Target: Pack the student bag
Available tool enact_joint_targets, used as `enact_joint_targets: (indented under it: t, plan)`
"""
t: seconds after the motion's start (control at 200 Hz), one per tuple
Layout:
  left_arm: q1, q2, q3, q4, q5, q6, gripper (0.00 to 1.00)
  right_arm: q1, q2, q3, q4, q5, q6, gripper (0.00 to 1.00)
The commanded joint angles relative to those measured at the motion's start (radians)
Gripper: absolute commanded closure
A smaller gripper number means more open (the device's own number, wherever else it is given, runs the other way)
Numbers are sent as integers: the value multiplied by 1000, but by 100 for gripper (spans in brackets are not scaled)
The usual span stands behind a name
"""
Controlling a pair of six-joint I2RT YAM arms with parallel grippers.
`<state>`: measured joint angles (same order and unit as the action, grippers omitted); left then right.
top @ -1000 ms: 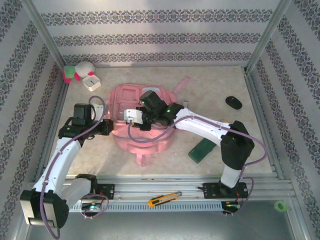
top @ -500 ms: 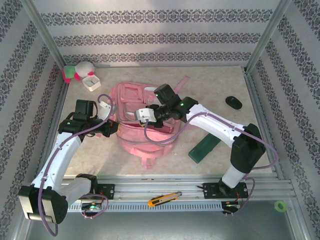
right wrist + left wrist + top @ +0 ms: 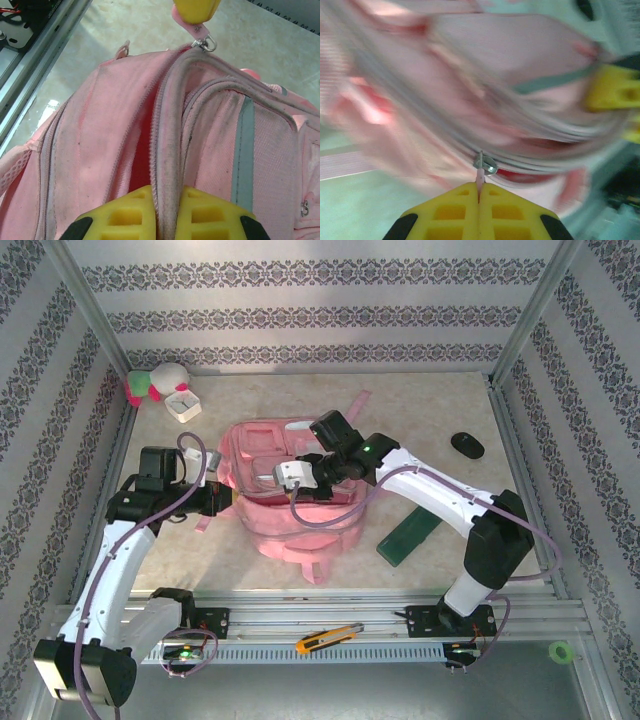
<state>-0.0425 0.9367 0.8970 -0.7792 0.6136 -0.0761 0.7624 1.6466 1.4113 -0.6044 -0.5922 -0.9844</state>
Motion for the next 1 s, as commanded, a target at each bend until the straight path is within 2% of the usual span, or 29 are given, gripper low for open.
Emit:
enact_joint_targets:
  t: [0.0, 0.08, 0.245, 0.3, 0.345, 0.395, 0.47, 0.565, 0.655, 0.749, 0.849, 0.934, 0.994]
  plan:
    - [30, 43, 34, -59, -347, 20, 100, -10, -59, 0, -81, -147, -42, 100]
    - [30, 97, 55, -72, -397, 68, 100, -18, -85, 1, -82, -195, -55, 100]
    - [30, 164, 41, 19, -435, 45, 100, -26, -102, 4, -45, -232, -25, 100]
    - [30, 158, 39, 55, -425, 46, 100, -31, -97, 3, -18, -221, 2, 100]
    - [30, 131, 38, 98, -366, 58, 100, -32, -89, 7, 5, -197, 29, 100]
    - [29, 71, 14, 171, -256, 96, 84, -36, -74, 19, 14, -176, 43, 100]
    - [27, -63, -68, 352, -35, 164, 60, -44, -50, 43, 39, -175, 79, 100]
    - [26, -189, -157, 580, 129, 152, 42, -49, -24, 72, 86, -184, 128, 100]
    - [0, -194, -158, 605, 242, 217, 27, -48, 1, 101, 113, -212, 157, 100]
    - [-88, -166, -120, 520, 218, 374, 24, -49, 23, 131, 125, -240, 177, 100]
    - [-183, -103, -72, 440, 127, 524, 23, -46, 41, 155, 133, -263, 195, 100]
    - [-246, -26, -44, 428, -5, 591, 23, -43, 50, 170, 140, -284, 206, 100]
    - [-272, 24, -30, 452, -45, 621, 24, -37, 55, 178, 140, -291, 211, 100]
